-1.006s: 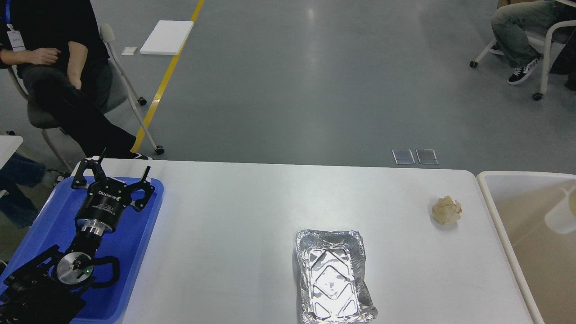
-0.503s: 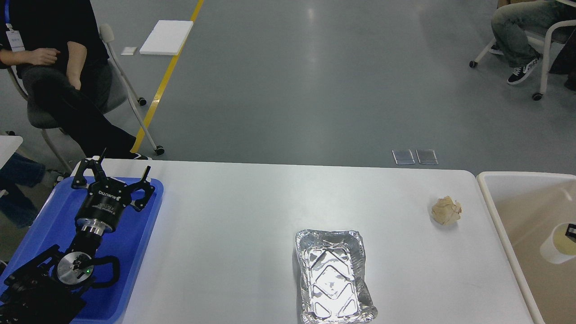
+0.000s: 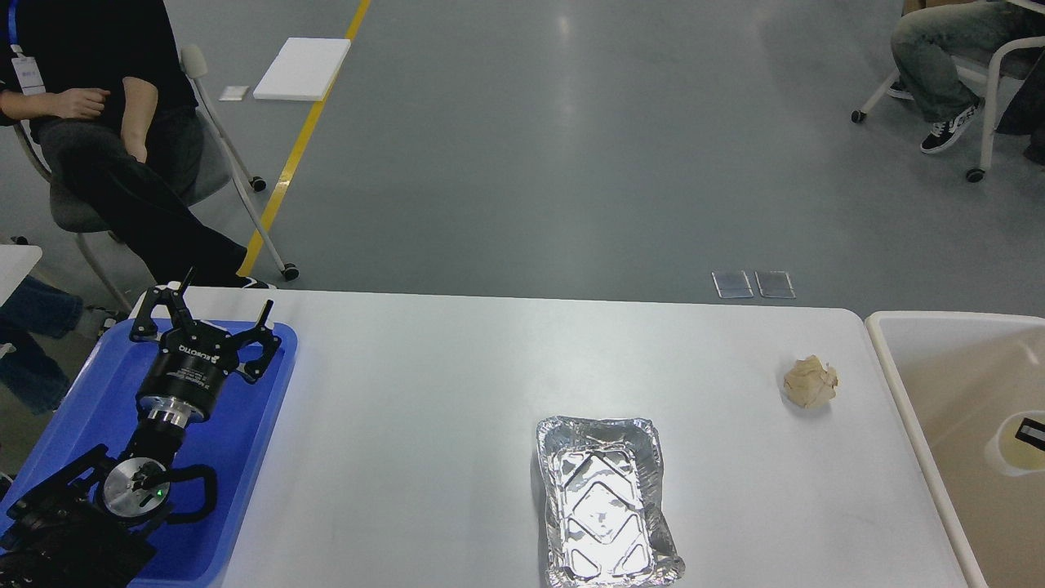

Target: Tidy desktop

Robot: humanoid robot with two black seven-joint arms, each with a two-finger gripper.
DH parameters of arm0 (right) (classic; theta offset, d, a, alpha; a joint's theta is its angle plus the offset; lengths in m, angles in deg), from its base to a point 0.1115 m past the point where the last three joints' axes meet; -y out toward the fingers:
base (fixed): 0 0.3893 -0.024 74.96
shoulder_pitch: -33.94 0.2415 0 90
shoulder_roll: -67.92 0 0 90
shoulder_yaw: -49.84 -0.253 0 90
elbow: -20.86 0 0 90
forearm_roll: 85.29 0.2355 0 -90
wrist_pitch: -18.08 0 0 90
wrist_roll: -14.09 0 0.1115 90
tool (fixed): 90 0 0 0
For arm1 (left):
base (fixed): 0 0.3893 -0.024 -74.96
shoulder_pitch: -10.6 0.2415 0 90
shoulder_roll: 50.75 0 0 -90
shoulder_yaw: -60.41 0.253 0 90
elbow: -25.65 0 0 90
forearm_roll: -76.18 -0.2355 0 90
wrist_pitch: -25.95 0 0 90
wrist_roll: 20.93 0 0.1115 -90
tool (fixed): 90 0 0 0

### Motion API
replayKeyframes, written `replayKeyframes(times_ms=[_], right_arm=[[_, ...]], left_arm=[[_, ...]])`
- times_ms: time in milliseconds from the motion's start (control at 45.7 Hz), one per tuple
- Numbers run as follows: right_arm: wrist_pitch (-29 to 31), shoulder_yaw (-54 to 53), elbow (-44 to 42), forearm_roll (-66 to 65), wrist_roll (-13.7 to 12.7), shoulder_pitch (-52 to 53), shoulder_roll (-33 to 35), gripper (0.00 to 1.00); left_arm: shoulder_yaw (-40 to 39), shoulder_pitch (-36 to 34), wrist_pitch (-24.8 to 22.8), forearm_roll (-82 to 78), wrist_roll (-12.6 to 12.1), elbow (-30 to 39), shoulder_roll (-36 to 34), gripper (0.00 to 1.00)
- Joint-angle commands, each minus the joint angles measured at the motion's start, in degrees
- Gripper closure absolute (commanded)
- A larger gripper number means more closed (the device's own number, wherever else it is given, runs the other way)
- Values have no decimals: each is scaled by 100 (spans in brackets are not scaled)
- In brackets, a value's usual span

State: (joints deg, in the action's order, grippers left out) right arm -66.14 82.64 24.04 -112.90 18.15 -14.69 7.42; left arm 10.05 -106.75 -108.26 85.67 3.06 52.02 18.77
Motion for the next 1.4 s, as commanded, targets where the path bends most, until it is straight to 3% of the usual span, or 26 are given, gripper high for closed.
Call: replayKeyframes(times_ms=[0,87,109,197,241,1006,1378], right_arm=[[-464,-142,-160,71,-230,-138,-111,100],[-490,-151,-160,71,-239,-191,-111,100],[-508,-160,-160,80,-239,-199,-111,96],[-525,-142,-160,71,-239,-208,-111,42],[-517,-160,-151,80,-230,-208,-111,0],[-464,-133,-72,80,-230,-94,-49,0],[-508,7,1483,-17,-221,1065,618,0]], left_arm=[[0,1,0,0,-8,0,0,1],[0,1,0,0,-8,0,0,1],[0,1,0,0,-8,0,0,1],[0,1,0,0,-8,0,0,1],[0,1,0,0,-8,0,0,1],[0,-8,0,0,-8,0,0,1],[0,-8,0,0,-8,0,0,1]])
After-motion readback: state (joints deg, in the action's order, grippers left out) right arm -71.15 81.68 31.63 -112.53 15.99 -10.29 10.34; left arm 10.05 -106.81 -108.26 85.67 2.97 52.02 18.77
